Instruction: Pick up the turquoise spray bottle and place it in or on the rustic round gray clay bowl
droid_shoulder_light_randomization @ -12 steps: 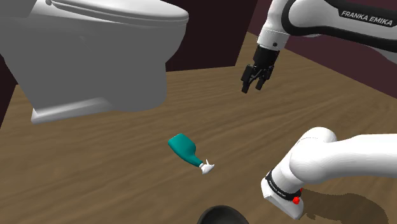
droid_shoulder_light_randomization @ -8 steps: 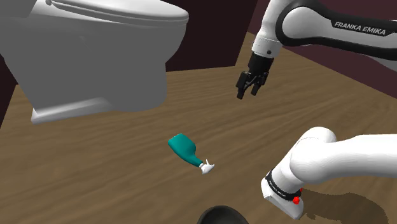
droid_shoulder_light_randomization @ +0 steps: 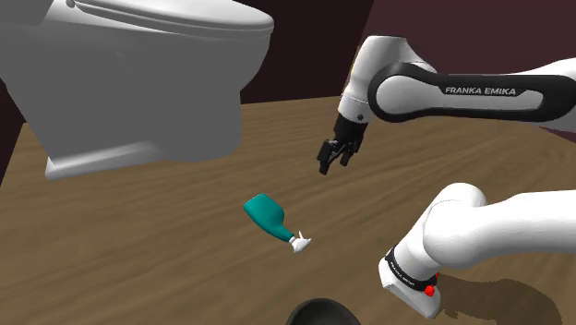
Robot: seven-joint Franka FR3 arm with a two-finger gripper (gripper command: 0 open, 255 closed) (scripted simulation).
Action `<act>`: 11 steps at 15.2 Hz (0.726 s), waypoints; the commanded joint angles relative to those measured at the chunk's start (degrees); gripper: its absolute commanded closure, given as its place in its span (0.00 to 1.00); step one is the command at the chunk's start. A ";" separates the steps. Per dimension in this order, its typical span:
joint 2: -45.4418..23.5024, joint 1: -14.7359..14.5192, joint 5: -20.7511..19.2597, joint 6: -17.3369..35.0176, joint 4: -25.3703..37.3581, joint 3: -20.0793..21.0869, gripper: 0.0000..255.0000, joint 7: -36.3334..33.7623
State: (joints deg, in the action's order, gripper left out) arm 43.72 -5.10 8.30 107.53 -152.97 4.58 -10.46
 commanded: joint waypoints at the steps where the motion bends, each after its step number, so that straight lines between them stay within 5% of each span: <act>1: -1.94 -0.91 1.03 4.78 -2.14 1.32 0.00 -0.41; 11: -18.10 -6.24 6.59 30.16 -8.49 9.52 0.00 -3.84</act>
State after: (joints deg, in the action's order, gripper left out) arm 27.43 -10.76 14.42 135.39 -161.49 13.14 -13.66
